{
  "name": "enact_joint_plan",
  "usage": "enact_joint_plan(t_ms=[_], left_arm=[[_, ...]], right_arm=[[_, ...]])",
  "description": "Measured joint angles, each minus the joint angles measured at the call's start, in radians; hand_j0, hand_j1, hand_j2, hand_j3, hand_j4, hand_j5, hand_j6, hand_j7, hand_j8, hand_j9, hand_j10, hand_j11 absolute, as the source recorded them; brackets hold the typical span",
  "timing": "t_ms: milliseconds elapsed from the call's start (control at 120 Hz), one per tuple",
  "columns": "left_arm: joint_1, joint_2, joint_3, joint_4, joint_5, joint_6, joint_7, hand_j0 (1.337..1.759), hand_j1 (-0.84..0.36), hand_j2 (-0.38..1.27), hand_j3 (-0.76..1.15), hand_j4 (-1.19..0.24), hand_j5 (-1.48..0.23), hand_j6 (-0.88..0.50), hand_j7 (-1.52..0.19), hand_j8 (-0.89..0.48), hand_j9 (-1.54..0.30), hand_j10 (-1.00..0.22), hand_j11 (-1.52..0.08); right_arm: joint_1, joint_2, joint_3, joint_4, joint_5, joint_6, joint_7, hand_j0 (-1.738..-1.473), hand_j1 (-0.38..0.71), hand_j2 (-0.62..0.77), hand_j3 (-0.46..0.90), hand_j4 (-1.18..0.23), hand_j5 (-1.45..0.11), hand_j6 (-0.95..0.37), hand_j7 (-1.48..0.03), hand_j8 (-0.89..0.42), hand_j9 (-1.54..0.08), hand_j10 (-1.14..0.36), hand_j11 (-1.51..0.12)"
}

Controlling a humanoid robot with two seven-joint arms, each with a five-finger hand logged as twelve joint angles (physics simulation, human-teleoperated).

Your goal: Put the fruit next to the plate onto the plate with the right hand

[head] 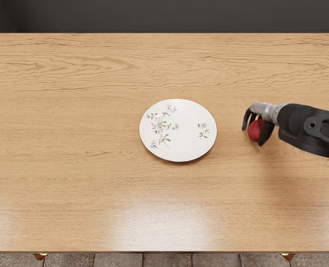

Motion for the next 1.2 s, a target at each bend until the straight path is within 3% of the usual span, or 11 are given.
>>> enact_joint_plan(t_ms=[325, 550, 808, 875, 1200], left_arm=[[0.0, 0.0, 0.0, 0.0, 0.0, 0.0, 0.0, 1.658, 0.35, 0.0, 0.0, 0.0, 0.0, 0.0, 0.0, 0.0, 0.0, 0.0, 0.0], [0.0, 0.0, 0.0, 0.0, 0.0, 0.0, 0.0, 1.658, 0.35, 0.0, 0.0, 0.0, 0.0, 0.0, 0.0, 0.0, 0.0, 0.0, 0.0], [0.0, 0.0, 0.0, 0.0, 0.0, 0.0, 0.0, 1.658, 0.35, 0.0, 0.0, 0.0, 0.0, 0.0, 0.0, 0.0, 0.0, 0.0, 0.0], [0.0, 0.0, 0.0, 0.0, 0.0, 0.0, 0.0, 1.658, 0.35, 0.0, 0.0, 0.0, 0.0, 0.0, 0.0, 0.0, 0.0, 0.0, 0.0], [0.0, 0.0, 0.0, 0.0, 0.0, 0.0, 0.0, 1.658, 0.35, 0.0, 0.0, 0.0, 0.0, 0.0, 0.0, 0.0, 0.0, 0.0, 0.0]], right_arm=[[0.068, 0.032, 0.16, 0.003, 0.004, 0.158, 0.0, -1.651, 0.2, 0.04, 0.0, -0.63, -0.94, -0.5, -0.87, -0.37, -0.91, -0.52, -0.91], [0.083, 0.105, 0.237, 0.005, 0.013, 0.2, 0.0, -1.653, 0.21, 0.08, 0.0, -0.62, -0.94, -0.49, -0.87, -0.37, -0.9, -0.52, -0.9], [0.082, 0.211, 0.284, -0.011, 0.024, 0.208, 0.001, -1.655, 0.23, 0.11, 0.0, -0.61, -0.94, -0.49, -0.86, -0.36, -0.9, -0.51, -0.9], [0.079, 0.228, 0.286, -0.025, 0.023, 0.207, 0.001, -1.654, 0.22, 0.06, 0.0, -0.61, -0.93, -0.49, -0.86, -0.37, -0.9, -0.51, -0.9], [0.006, 0.291, 0.283, -0.087, 0.014, 0.204, 0.001, -1.65, 0.19, 0.01, 0.0, -0.62, -0.91, -0.51, -0.85, -0.39, -0.89, -0.53, -0.9]])
